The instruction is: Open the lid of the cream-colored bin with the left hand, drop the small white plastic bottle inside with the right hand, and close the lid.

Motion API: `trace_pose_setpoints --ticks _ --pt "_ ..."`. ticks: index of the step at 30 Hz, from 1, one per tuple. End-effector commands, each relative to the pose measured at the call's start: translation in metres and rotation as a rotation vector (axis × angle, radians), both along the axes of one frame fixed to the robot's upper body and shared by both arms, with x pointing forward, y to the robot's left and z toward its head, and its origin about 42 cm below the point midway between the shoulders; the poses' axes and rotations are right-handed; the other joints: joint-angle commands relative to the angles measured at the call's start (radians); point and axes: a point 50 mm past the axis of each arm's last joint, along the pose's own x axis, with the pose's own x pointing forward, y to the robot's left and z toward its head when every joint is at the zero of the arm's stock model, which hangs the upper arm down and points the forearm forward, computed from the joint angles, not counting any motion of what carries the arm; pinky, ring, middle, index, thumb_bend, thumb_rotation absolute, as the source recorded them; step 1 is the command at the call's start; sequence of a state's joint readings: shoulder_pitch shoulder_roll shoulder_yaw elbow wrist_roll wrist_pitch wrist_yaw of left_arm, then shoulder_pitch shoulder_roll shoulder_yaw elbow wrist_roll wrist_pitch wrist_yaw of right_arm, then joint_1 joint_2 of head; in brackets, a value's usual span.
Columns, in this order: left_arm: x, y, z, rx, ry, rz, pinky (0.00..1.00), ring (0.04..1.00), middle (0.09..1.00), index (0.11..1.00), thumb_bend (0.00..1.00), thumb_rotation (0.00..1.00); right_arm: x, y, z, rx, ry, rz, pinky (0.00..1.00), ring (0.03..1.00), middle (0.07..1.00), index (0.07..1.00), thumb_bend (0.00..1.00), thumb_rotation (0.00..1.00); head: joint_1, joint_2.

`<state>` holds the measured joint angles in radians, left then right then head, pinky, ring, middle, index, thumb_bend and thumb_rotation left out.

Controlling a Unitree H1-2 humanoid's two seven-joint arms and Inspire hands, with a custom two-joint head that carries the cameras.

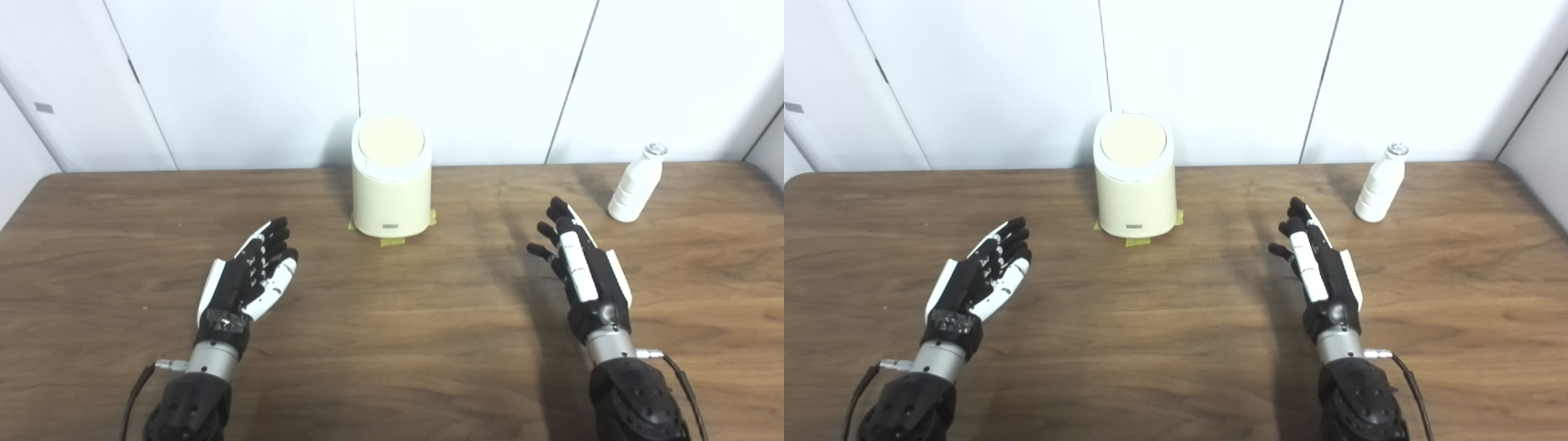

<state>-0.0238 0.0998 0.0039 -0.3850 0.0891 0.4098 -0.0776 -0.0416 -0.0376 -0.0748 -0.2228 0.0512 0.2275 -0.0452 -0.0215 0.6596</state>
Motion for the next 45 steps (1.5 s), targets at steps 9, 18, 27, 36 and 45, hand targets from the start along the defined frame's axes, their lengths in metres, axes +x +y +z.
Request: trace_pose_setpoints --ticks 9,18,27,36,45 --pt "0.008 -0.003 0.014 0.007 -0.077 -0.009 0.88 0.904 0.9 0.922 0.28 0.3 0.007 0.001 0.016 -0.008 -0.072 0.017 0.77 0.905 0.947 0.92 0.47 0.83 -0.002 -0.003" --pt "0.01 0.001 0.015 -0.005 -0.083 -0.005 0.88 0.9 0.901 0.925 0.29 0.28 0.008 0.006 0.015 -0.017 -0.068 0.024 0.77 0.902 0.941 0.919 0.46 0.84 -0.007 -0.019" --pt "0.015 0.006 0.025 0.0 -0.135 0.046 0.77 0.857 0.88 0.906 0.46 0.29 0.009 0.009 0.011 -0.017 -0.065 0.033 0.77 0.887 0.939 0.923 0.43 0.83 -0.013 -0.047" --pt "0.055 0.002 0.076 0.079 -0.223 0.062 0.84 0.859 0.869 0.897 0.66 0.36 0.011 0.005 0.005 -0.027 -0.055 0.03 0.77 0.897 0.94 0.916 0.42 0.83 -0.001 -0.057" --pt "0.114 -0.011 0.124 0.171 -0.291 0.023 0.8 0.854 0.872 0.908 0.76 0.28 0.014 0.006 0.001 -0.032 -0.049 0.031 0.76 0.894 0.934 0.915 0.44 0.82 0.009 -0.066"
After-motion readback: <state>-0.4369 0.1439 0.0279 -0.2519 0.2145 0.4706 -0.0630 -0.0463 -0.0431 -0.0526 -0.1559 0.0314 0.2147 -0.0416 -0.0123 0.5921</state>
